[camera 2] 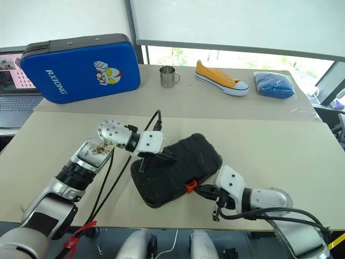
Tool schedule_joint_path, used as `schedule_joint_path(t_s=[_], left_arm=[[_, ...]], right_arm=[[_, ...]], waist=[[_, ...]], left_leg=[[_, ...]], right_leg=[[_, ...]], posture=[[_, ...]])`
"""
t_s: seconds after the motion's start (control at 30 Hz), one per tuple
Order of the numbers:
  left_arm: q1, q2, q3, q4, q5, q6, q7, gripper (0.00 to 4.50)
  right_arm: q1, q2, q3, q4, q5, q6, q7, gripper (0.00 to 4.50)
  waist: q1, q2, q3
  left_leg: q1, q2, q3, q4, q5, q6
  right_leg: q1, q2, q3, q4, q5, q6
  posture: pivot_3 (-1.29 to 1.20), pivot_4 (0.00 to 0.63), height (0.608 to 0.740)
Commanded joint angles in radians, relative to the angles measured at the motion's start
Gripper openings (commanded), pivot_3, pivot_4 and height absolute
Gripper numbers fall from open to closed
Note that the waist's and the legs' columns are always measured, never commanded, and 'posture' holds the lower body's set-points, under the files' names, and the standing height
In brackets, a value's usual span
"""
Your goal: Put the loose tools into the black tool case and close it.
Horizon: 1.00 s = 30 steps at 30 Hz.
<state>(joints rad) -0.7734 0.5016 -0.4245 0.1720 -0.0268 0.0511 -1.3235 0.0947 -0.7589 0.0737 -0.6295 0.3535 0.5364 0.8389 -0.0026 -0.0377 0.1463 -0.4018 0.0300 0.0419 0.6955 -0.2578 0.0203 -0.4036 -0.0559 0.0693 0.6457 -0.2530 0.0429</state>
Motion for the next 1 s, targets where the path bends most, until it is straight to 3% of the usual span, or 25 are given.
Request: schedule_joint_path(t_s=[0.03, 0.5, 0.67, 0.7, 0.83, 0.93, 1.0], left_arm=[[0.007, -0.012, -0.029, 0.01, 0.023, 0.004, -0.008, 0.06], [0.027, -0.026, -0.028, -0.008, 0.034, 0.023, -0.013, 0.06], [0.051, -0.007, 0.006, -0.002, 0.014, 0.064, -0.007, 0.06], [0.058, 0.005, 0.022, -0.002, 0.003, 0.078, -0.012, 0.0], [0.104, 0.106, 0.151, -0.046, -0.108, 0.222, -0.035, 1.04], [0.159, 0.264, 0.29, -0.099, -0.228, 0.346, -0.096, 2.07], [0.21, 0.419, 0.407, -0.121, -0.302, 0.416, -0.163, 2.81]], right_arm=[[-0.05, 0.025, 0.036, 0.012, -0.022, -0.003, -0.027, 0.0], [-0.126, 0.092, 0.077, 0.07, -0.054, 0.008, -0.05, 0.0], [-0.077, 0.047, -0.012, 0.003, 0.025, 0.052, -0.002, 0.0], [-0.057, 0.024, -0.045, -0.018, 0.059, 0.057, 0.026, 0.58], [0.037, -0.111, -0.302, -0.072, 0.251, 0.093, 0.192, 1.78], [0.103, -0.225, -0.544, -0.043, 0.408, 0.167, 0.349, 2.81], [0.141, -0.292, -0.692, 0.006, 0.489, 0.235, 0.443, 3.49]], waist=[[-0.005, 0.0, 0.0], [-0.011, 0.0, 0.0], [-0.01, 0.0, 0.0], [-0.01, 0.0, 0.0], [-0.014, 0.0, 0.0], [-0.026, 0.001, 0.001], [-0.032, 0.0, 0.002]], left_leg=[[0.0, 0.0, 0.0, 0.0, 0.0, 0.0], [0.0, 0.001, 0.0, 0.0, 0.0, 0.0], [0.0, 0.001, 0.0, 0.0, 0.0, 0.0], [0.0, 0.001, 0.0, 0.0, 0.0, 0.0], [0.0, 0.001, -0.001, -0.001, 0.0, 0.0], [0.002, 0.003, -0.001, -0.002, 0.0, 0.0], [0.002, 0.004, -0.001, -0.004, 0.0, 0.0]], right_leg=[[0.0, 0.0, 0.0, 0.0, 0.0, 0.0], [0.0, 0.001, 0.0, 0.0, 0.0, 0.0], [-0.001, 0.001, 0.0, 0.0, 0.0, 0.0], [-0.001, 0.0, 0.0, 0.0, 0.0, 0.0], [0.0, 0.0, 0.0, 0.0, 0.0, 0.0], [0.0, 0.001, 0.0, 0.0, 0.0, -0.001], [0.0, 0.002, 0.0, 0.0, -0.001, -0.002]], posture=[[0.0, 0.15, 0.739], [0.0, 0.15, 0.739], [0.0, 0.15, 0.739], [0.0, 0.15, 0.739], [0.0, 0.15, 0.739], [0.0, 0.15, 0.739], [0.0, 0.15, 0.739]])
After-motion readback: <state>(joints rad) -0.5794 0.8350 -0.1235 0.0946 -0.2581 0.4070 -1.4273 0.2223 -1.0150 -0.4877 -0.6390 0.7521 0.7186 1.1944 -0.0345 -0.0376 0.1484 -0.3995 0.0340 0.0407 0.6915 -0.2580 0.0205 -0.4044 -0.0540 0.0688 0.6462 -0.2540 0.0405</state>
